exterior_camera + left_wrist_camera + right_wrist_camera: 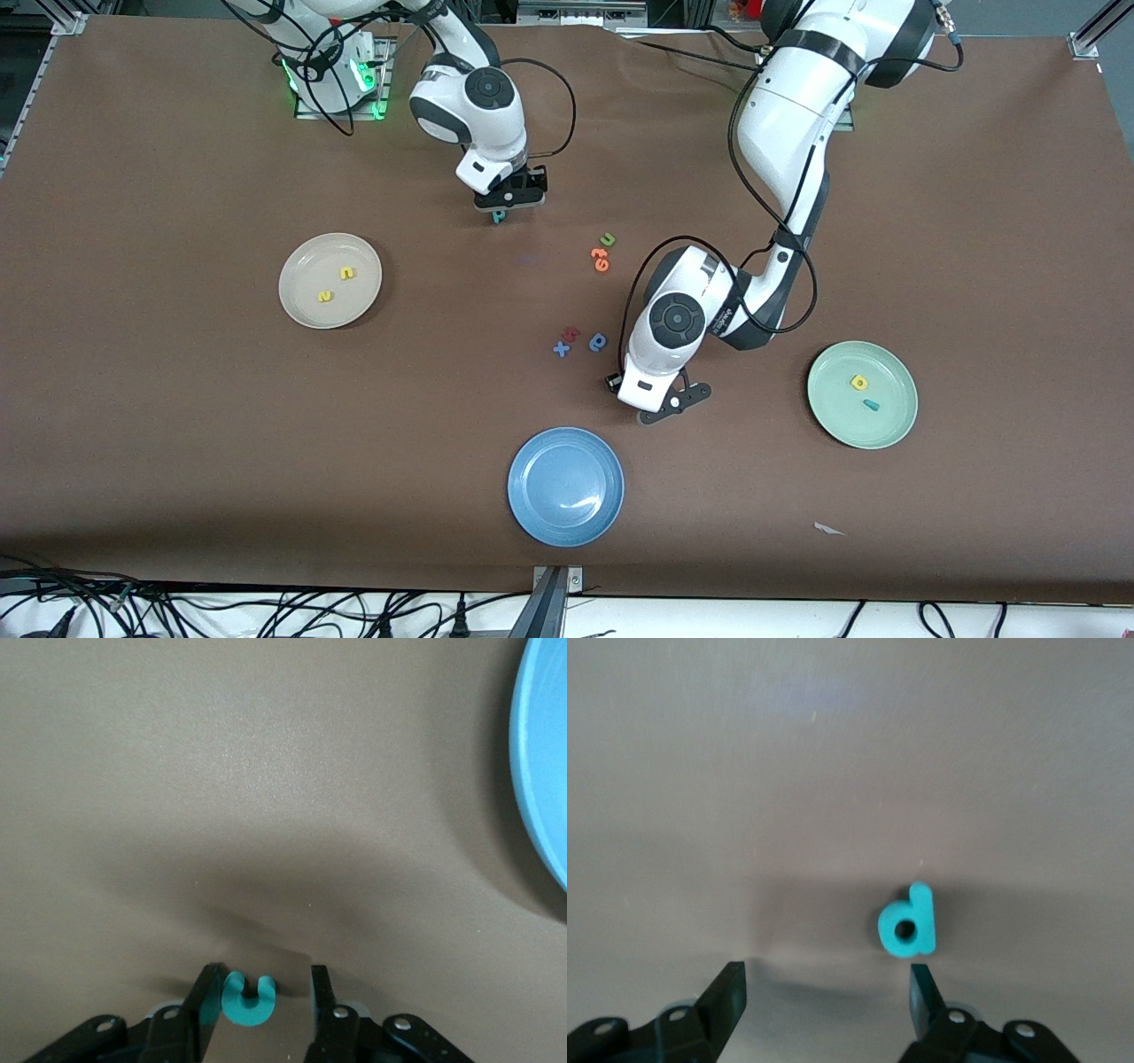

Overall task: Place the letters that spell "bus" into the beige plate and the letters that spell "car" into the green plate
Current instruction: 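Grasp the teal c with the left gripper while the right reaches teal d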

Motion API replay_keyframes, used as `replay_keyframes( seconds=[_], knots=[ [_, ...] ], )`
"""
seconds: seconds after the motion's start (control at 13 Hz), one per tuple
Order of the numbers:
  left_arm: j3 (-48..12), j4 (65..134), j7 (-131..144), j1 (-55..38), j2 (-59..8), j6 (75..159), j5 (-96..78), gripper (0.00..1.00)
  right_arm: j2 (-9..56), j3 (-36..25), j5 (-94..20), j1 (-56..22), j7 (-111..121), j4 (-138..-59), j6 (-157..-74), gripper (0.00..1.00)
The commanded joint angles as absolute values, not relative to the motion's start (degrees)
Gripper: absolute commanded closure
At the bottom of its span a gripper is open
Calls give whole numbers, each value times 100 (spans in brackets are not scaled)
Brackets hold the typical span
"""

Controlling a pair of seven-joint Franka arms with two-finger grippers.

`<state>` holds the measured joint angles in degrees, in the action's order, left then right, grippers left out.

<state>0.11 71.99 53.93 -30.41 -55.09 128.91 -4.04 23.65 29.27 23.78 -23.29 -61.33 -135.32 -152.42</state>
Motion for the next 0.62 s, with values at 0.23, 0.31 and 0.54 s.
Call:
replay_keyframes(
  seconds=[0.23,0.31,0.54],
  knots=[
    [97,7233,5388,-3076,-5528,12999,-448,68,2250,2918,3006,-2285,-6214,-13816,-15398,17],
    [97,7268,5388,-3076,-5520,12999,-448,72,2259,2909,3102,-2285,-6214,-13816,-15407,17],
    [97,7295,5370,-3085,-5520,12990,-439,77,2294,2699,3479,-2259,-6214,-13816,-15442,17]
  ],
)
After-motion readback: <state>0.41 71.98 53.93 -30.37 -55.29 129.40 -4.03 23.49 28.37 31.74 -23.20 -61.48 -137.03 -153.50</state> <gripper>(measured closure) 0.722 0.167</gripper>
